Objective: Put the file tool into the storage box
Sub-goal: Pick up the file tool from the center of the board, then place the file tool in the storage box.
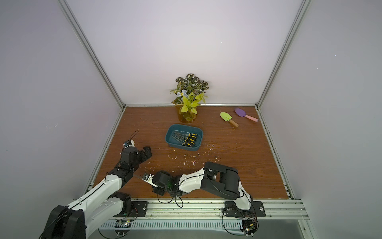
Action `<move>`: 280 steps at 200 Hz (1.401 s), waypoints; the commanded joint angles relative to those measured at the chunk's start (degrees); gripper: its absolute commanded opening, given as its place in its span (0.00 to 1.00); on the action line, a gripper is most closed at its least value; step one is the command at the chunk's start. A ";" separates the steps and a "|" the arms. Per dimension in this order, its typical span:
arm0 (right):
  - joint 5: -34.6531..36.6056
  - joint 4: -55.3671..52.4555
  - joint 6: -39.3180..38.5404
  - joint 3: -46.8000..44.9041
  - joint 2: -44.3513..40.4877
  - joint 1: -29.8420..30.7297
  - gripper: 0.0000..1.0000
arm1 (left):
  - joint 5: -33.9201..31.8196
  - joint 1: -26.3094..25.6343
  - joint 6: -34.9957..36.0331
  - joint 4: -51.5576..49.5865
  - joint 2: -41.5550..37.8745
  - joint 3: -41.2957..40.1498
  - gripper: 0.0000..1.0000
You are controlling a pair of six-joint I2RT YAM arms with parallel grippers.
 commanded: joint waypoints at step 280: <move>-19.15 -2.07 -17.46 -7.75 -18.71 -42.56 0.48 | 3.42 0.80 0.97 6.41 3.73 1.40 1.00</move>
